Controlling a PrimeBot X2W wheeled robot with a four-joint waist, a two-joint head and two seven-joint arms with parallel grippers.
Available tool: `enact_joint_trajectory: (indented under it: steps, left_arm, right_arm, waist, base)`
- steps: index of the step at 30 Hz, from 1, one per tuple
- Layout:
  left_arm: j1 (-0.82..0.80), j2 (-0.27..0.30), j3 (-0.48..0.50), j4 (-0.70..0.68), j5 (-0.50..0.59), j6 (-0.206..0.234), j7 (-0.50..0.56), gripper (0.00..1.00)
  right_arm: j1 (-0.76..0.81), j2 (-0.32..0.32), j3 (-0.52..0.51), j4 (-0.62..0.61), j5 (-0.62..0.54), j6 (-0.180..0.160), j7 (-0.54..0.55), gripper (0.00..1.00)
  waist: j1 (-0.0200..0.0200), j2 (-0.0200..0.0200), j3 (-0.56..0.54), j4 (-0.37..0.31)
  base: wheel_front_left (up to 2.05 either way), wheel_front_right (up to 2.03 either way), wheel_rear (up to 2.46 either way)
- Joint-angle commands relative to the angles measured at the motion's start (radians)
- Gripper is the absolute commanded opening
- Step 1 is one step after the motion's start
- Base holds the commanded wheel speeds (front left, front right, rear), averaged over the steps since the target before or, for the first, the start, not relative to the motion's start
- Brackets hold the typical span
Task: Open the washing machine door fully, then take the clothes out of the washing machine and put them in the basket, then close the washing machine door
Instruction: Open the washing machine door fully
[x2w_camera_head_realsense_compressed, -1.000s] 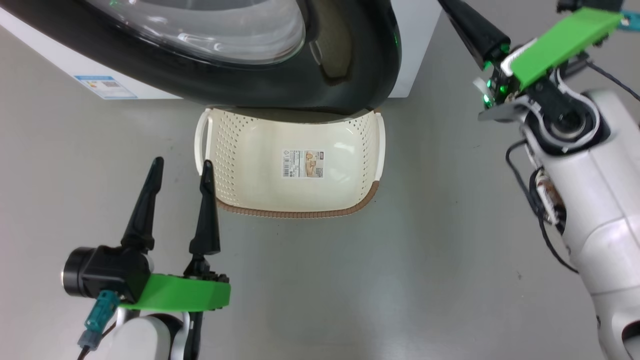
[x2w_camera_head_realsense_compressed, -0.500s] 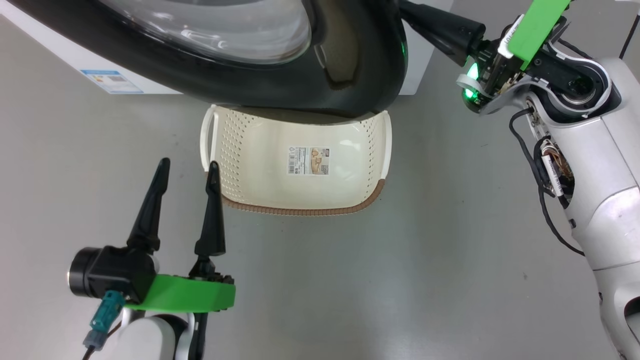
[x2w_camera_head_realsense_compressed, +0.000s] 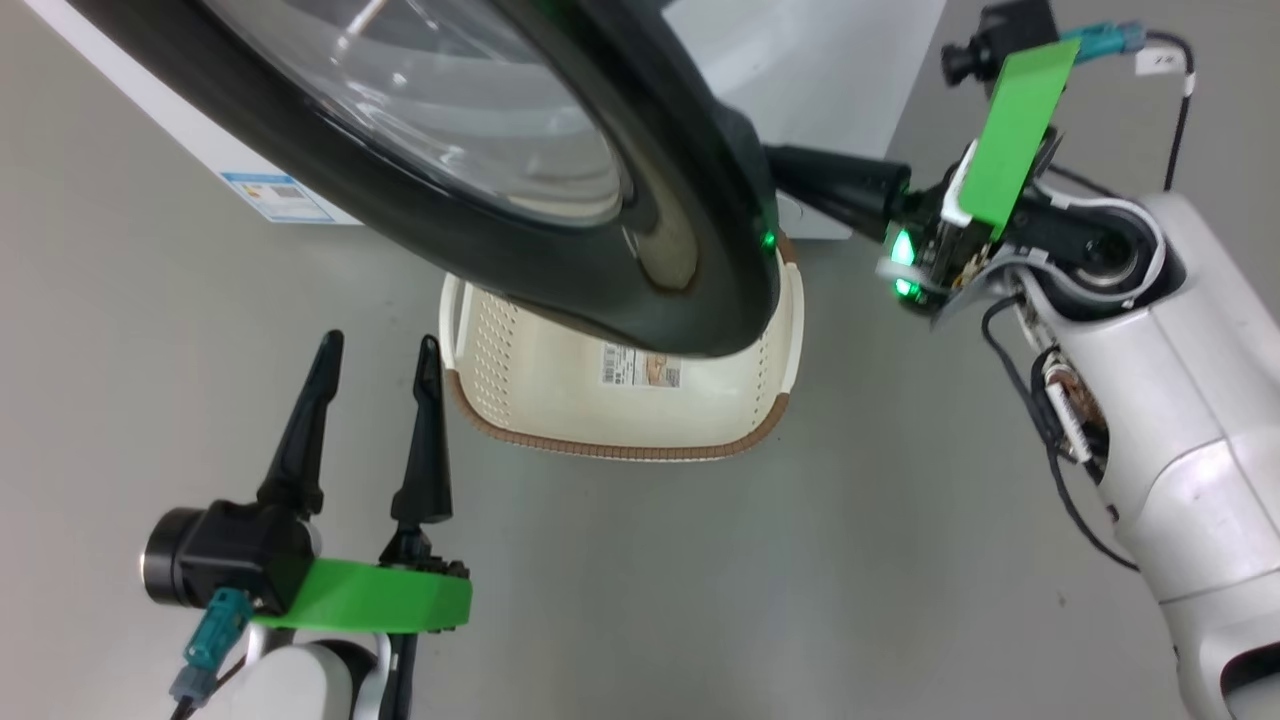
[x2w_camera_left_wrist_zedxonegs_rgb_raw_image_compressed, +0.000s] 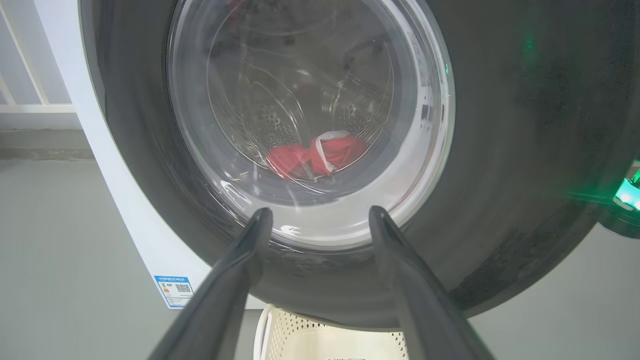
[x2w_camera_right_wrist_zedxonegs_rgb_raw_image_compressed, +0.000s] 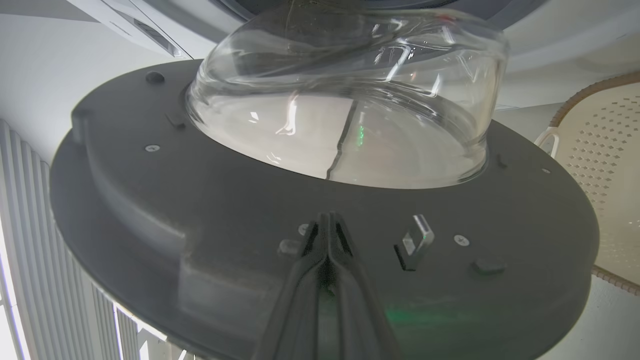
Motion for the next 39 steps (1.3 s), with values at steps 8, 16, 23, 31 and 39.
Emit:
enact_joint_trajectory:
  steps: [8, 16, 23, 31, 39]
  left_arm:
    - [0.042, 0.018, 0.035, -0.008, -0.011, 0.007, -0.008, 1.0]
    - [0.079, 0.018, 0.054, 0.008, -0.012, 0.006, -0.008, 1.0]
    - [0.108, 0.018, 0.066, 0.015, -0.017, 0.012, -0.008, 1.0]
    - [0.142, 0.018, 0.082, 0.026, -0.016, 0.01, -0.008, 1.0]
    - [0.166, 0.018, 0.076, 0.036, -0.013, 0.005, -0.008, 1.0]
  right_arm:
    - [0.071, 0.054, 0.021, -0.03, -0.001, 0.008, 0.023, 0.0]
    - [0.135, 0.073, 0.044, -0.019, 0.004, 0.008, 0.03, 0.0]
    - [0.174, 0.079, 0.073, -0.003, 0.019, 0.008, 0.034, 0.0]
    - [0.214, 0.08, 0.132, 0.0, 0.055, 0.008, 0.022, 0.0]
    - [0.242, 0.08, 0.203, 0.017, 0.092, 0.008, -0.011, 0.0]
  waist:
    - [0.0, 0.0, -0.091, 0.055]
    - [0.0, 0.0, -0.164, 0.113]
    - [0.0, 0.0, -0.21, 0.175]
    - [0.0, 0.0, -0.269, 0.252]
    - [0.0, 0.0, -0.322, 0.333]
  base:
    - [0.0, 0.0, 0.0]
    - [0.0, 0.0, 0.0]
    - [0.0, 0.0, 0.0]
    - [0.0, 0.0, 0.0]
    - [0.0, 0.0, 0.0]
